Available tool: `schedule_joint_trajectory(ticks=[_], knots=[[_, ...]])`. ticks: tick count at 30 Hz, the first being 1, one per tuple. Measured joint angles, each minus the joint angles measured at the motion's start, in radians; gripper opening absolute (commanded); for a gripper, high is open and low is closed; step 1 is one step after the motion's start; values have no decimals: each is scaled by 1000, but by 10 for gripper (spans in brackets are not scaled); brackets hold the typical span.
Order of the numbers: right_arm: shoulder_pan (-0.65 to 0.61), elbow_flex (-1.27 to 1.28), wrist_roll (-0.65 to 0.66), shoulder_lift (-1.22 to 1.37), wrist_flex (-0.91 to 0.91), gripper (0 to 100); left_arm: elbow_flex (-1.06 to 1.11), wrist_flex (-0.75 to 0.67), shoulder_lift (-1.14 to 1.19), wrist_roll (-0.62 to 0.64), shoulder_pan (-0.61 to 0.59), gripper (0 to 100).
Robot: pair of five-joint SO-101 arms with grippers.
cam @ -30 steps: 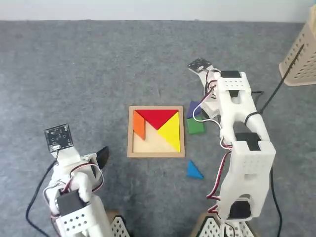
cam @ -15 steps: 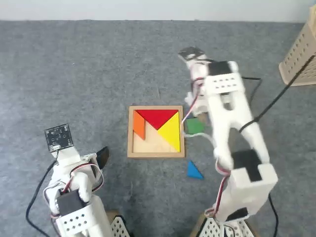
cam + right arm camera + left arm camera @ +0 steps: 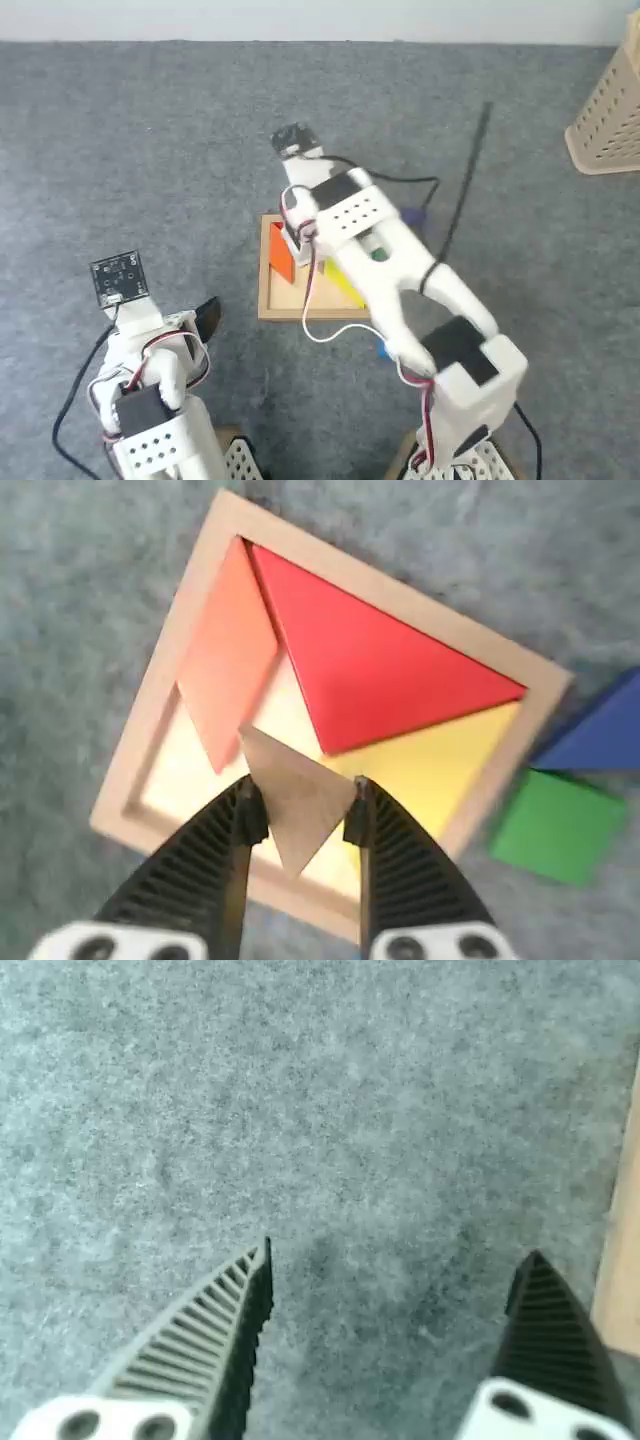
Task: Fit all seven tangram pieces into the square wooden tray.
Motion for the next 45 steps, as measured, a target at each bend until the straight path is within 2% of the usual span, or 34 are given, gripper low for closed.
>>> schedule_joint_trajectory(ticks=[7,12,19,29,32,34,40,45], knots=[[-37,-43,-149,133,-34,17,0,0,0,0,0,354],[-40,-66,-170,166,-38,20,0,0,0,0,0,354],[-40,-66,-187,166,-54,169,0,0,0,0,0,354],[-40,-69,-232,166,-80,162,0,0,0,0,0,354],[-40,-69,-232,166,-80,71,0,0,0,0,0,354],[-38,-69,-224,152,-61,0,0,0,0,0,0,354],[8,-6,-94,-29,-35,6,0,0,0,0,0,354],[12,282,15,-232,-233,6,0,0,0,0,0,354]])
